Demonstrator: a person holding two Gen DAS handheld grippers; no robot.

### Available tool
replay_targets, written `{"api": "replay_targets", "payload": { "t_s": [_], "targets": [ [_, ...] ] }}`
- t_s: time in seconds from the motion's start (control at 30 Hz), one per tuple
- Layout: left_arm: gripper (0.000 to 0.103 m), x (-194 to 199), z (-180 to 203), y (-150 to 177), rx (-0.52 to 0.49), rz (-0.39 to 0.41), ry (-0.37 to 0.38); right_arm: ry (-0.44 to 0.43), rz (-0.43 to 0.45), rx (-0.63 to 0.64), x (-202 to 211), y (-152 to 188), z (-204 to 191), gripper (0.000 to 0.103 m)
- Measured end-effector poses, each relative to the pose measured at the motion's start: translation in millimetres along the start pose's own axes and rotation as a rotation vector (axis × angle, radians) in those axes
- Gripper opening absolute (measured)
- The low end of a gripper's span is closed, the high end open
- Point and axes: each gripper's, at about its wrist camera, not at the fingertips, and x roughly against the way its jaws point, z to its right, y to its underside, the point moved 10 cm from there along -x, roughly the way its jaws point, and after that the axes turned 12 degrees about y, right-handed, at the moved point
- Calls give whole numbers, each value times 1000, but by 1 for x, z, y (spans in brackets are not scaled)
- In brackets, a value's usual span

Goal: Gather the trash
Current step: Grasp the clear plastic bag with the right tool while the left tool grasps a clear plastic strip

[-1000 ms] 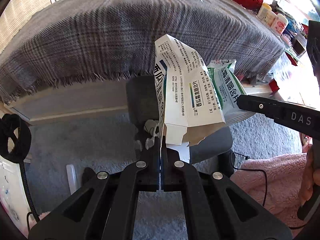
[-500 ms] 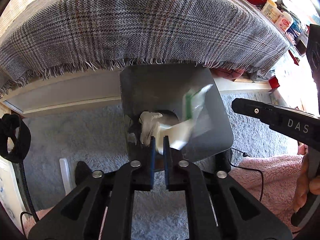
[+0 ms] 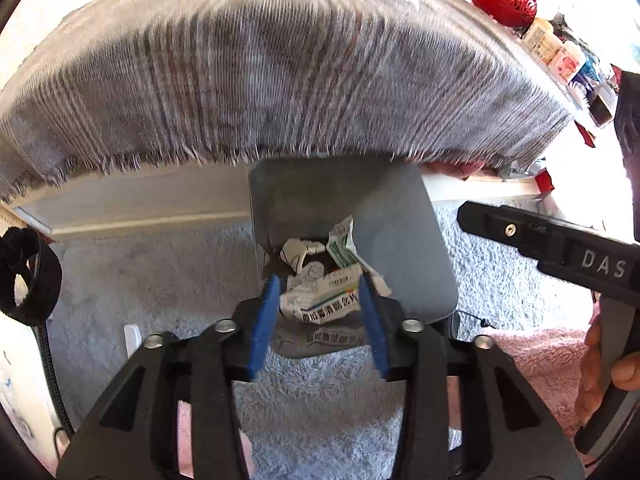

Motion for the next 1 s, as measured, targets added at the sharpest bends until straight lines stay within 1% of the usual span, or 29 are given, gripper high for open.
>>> {"api": "replay_targets", "payload": {
  "t_s": [0.03, 0.07, 0.1, 0.2, 0.3, 0.53, 0.67, 0.77, 0.83, 0.9, 1.0],
  "targets": [
    [49, 5, 0, -6, -6, 13, -6, -2, 4, 1, 2, -3, -1, 69],
    [55, 11, 1, -12, -11, 26, -11, -4, 13, 1, 6, -8, -1, 73],
    [59, 17, 0, -19, -12, 39, -14, -4, 24, -1, 9, -13, -1, 75],
    [64, 30, -1, -38, -8, 69, -12, -24, 61, -24, 25, -35, 1, 75],
    [69, 39, -2, -56, -22, 93, -29, -33, 101, -50, 39, -59, 5, 75],
    [71, 55, -13, -108, -23, 144, -56, -28, 182, -56, 65, -117, 6, 75],
    [71, 61, -16, -139, -40, 176, -76, -33, 203, -60, 66, -146, 7, 75],
    [71, 60, -16, -160, -53, 189, -84, -56, 205, -83, 62, -165, 8, 74],
    [71, 59, -17, -172, -59, 196, -88, -79, 199, -96, 58, -177, 7, 68],
    [71, 55, -16, -184, -67, 200, -90, -92, 195, -99, 53, -188, 4, 58],
    [71, 46, -14, -199, -73, 200, -86, -115, 188, -91, 45, -203, -6, 49]
  ]
}}
